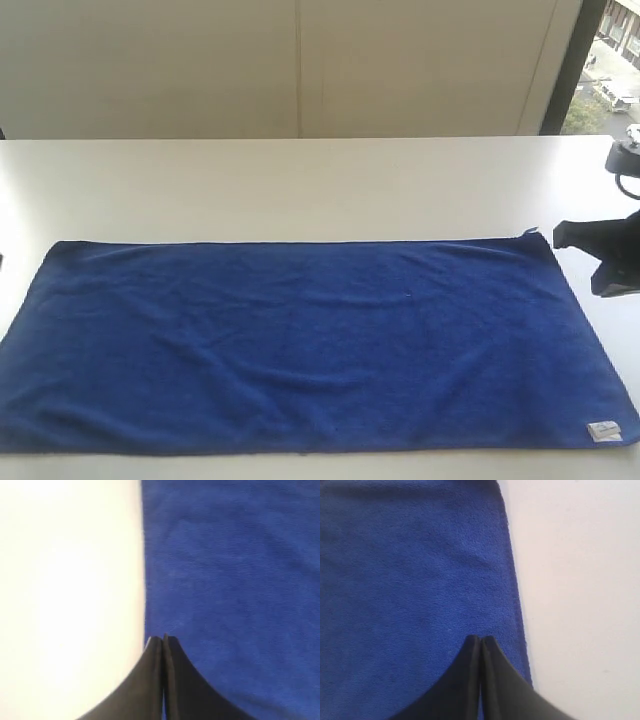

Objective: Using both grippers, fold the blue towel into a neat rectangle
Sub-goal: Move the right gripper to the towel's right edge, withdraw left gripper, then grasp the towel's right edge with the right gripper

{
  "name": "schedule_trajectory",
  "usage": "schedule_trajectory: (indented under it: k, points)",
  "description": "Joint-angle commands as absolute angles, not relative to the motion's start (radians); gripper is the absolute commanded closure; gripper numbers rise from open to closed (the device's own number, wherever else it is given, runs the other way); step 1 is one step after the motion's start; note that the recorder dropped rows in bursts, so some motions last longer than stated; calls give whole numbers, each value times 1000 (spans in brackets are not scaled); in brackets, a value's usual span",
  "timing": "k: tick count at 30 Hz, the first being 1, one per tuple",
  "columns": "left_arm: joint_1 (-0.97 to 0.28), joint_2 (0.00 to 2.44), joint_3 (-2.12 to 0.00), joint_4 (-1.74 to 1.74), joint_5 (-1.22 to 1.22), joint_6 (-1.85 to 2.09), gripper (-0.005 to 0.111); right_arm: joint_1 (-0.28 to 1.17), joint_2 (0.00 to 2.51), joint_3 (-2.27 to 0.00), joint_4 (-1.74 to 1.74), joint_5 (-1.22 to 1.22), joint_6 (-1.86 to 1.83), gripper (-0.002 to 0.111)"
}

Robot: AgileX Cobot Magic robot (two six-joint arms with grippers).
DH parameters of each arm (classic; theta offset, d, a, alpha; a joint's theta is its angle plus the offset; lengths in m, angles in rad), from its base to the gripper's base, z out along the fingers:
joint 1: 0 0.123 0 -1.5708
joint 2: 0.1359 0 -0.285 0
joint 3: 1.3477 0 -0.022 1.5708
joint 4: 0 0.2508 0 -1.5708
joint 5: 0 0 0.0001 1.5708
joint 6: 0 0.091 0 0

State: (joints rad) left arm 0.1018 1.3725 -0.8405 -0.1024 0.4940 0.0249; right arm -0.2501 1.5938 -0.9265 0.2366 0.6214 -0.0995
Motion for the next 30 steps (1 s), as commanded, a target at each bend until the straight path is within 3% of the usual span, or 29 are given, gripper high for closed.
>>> schedule_trajectory:
  k: [1, 4, 10, 13, 30]
  points:
    - [197, 1401, -837, -191, 539, 103, 107, -261, 1667, -935, 231, 611, -129, 107]
    - [199, 1447, -837, -229, 547, 140, 107, -261, 1686, -935, 228, 582, -131, 99]
    - [199, 1524, -837, -254, 510, 162, 107, -279, 1707, -935, 204, 533, -128, 63]
    - [199, 1525, -837, -252, 497, 162, 107, -289, 1767, -935, 209, 528, -118, 52]
    - [199, 1525, -839, -283, 439, 162, 107, -286, 1899, -946, 398, 487, -289, 51]
